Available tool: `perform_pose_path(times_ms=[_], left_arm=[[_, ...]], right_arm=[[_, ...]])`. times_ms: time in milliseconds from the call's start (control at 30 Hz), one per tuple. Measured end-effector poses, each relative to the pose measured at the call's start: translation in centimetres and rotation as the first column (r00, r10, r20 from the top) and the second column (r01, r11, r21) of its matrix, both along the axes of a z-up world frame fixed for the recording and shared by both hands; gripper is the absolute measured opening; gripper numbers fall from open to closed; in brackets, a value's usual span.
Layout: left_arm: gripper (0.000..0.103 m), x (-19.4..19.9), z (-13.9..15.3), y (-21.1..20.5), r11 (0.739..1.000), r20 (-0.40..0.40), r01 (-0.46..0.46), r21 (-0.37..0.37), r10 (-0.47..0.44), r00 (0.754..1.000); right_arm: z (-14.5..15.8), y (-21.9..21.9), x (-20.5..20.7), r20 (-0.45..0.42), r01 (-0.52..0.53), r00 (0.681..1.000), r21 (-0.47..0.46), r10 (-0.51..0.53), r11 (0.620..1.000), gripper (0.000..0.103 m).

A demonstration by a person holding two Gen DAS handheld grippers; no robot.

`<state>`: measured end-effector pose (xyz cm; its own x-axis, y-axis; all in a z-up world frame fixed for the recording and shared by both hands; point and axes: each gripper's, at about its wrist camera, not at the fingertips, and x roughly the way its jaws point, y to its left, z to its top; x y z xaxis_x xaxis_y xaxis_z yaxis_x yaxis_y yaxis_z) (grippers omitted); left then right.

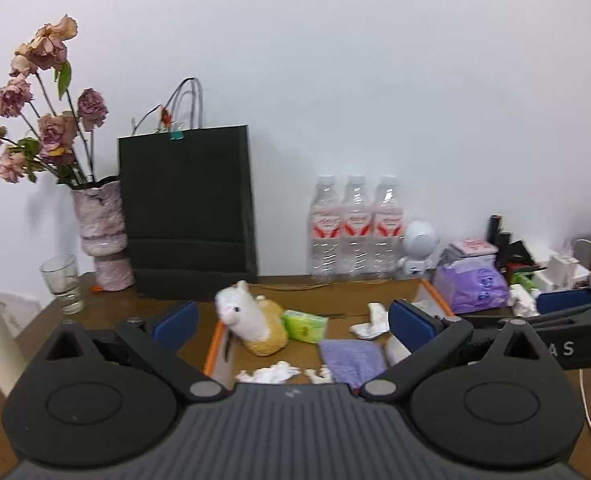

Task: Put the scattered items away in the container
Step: 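Withdraw both tools from the box toward the small white items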

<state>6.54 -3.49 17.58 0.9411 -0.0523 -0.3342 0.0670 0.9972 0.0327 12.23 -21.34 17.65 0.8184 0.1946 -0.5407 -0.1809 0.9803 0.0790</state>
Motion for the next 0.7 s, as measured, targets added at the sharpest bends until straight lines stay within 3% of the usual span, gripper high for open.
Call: perform_pose_path(times_ms=[200,333,433,700], left_arm=[[0.103,-4.0,-4.6,1.3,0.999,0.041,-0.008,-0.049,0.01,0.999],[0.103,-8.7,-7.7,2.2,0.998,0.06,-0.005,-0.065,0.009,0.998],[0.103,-12.7,-10.3,2.8,0.995,0.079,-0.012,-0.099,0.02,0.997],[0.103,-17.4,-12.8,3.6,0.999,0.079,-0.013,-0.046,0.016,0.997]], right_arm=[[-3.3,0.0,-3.6,0.069,-0.008,0.998,-0.002,0.008,1.0,0.091],[-6.5,-0.2,-8.5,0.096,-0.024,0.995,0.023,0.022,0.999,0.092],[-9.3,-0.7,-13.1,0.117,-0.022,0.993,0.081,0.013,0.996,0.103],[-13.9,0.0,-19.5,0.106,-0.002,0.994,0.092,-0.007,0.996,0.103]])
